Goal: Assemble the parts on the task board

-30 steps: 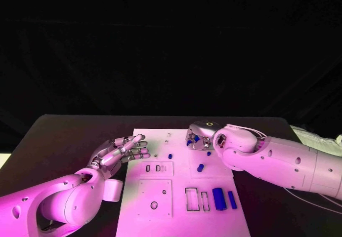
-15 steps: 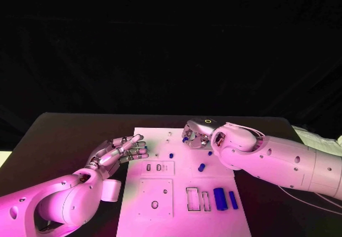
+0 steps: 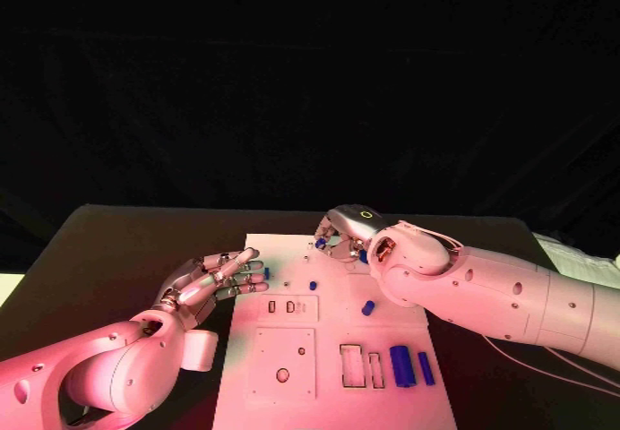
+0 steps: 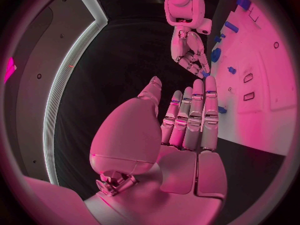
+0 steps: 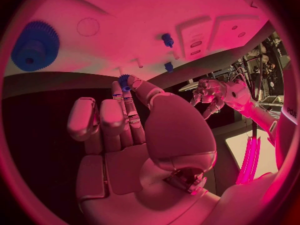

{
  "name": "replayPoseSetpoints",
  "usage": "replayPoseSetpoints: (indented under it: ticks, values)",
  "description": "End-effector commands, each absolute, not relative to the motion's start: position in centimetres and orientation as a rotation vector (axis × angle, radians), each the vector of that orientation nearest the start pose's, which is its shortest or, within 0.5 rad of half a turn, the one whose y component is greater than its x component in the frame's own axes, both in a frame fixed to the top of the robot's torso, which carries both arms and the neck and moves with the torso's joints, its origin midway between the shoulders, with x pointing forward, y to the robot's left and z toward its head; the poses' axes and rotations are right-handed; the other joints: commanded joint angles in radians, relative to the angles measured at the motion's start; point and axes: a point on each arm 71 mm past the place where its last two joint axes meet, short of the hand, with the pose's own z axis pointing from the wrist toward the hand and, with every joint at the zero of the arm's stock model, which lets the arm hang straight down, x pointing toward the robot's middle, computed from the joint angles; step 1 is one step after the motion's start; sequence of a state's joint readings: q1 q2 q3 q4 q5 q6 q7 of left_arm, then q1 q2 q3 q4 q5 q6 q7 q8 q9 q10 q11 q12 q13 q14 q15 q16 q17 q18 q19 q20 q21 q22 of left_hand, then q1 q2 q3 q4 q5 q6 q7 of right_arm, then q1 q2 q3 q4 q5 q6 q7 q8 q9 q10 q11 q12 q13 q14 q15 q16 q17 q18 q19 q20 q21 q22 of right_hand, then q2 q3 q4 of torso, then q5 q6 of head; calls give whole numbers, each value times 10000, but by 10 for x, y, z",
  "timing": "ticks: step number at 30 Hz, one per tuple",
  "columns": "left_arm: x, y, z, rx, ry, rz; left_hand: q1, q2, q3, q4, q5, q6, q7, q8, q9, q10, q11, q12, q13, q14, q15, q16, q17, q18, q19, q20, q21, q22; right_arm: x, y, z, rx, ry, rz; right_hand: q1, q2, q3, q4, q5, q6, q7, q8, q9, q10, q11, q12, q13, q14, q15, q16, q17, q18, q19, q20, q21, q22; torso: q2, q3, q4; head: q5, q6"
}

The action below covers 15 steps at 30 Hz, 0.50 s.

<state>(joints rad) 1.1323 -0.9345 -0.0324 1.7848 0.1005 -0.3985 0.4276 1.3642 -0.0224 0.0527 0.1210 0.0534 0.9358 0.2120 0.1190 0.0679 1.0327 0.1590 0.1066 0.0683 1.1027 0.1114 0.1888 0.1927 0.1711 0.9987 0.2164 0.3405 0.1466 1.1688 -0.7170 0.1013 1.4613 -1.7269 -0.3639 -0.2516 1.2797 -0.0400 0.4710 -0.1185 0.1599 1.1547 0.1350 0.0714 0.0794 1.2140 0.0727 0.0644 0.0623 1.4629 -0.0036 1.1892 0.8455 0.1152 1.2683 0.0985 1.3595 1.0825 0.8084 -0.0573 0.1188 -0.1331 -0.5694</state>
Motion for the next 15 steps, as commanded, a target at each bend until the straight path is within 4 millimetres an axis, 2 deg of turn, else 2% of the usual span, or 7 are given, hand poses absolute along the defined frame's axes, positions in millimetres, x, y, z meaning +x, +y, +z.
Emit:
replayPoseSetpoints:
  ticks: [1,3,7,15]
  values:
    - [427,182,-183,-12621,14414,-16685,-24,112,-24,-57,-1,74,12,-52,-14,-26,50,-36,-10,25,25,-36,9,101,-46,18,-26,-14,512,-157,-144,-2009,14198,4985,13,-83,72,5,-29,12,52,-40,6,-32,42,-32,13,134,-30,55,16,-173,37,24,48,19,32,-3,31,8,27]
    - [427,182,-183,-12617,14420,-16699,-24,112,-24,-57,-1,74,12,-52,-14,-26,50,-36,-10,25,25,-36,9,101,-46,18,-26,-14,515,-155,-146,-1998,14202,4936,11,-104,85,7,-25,-1,58,-48,3,-48,48,-35,12,131,-26,58,11,-173,34,26,50,19,39,-20,48,-20,-10]
    - [426,181,-183,-12607,14434,-16736,-25,114,-27,-62,0,79,10,-54,-13,-23,49,-36,-10,29,24,-37,14,102,-43,18,-25,-14,520,-151,-148,-1994,14237,4831,18,-132,118,10,-8,-21,68,-59,-1,-82,58,-39,9,125,-19,65,6,-173,30,32,55,23,45,-42,84,-39,8]
    - [425,180,-182,-12589,14452,-16794,-22,116,-28,-70,0,84,7,-56,-13,-20,47,-36,-9,32,24,-40,20,102,-41,18,-26,-15,525,-148,-152,-2049,14362,4652,17,-159,139,14,2,-36,76,-65,-4,-106,67,-39,8,120,-12,69,-1,-172,23,37,56,19,66,-42,91,-21,-23]
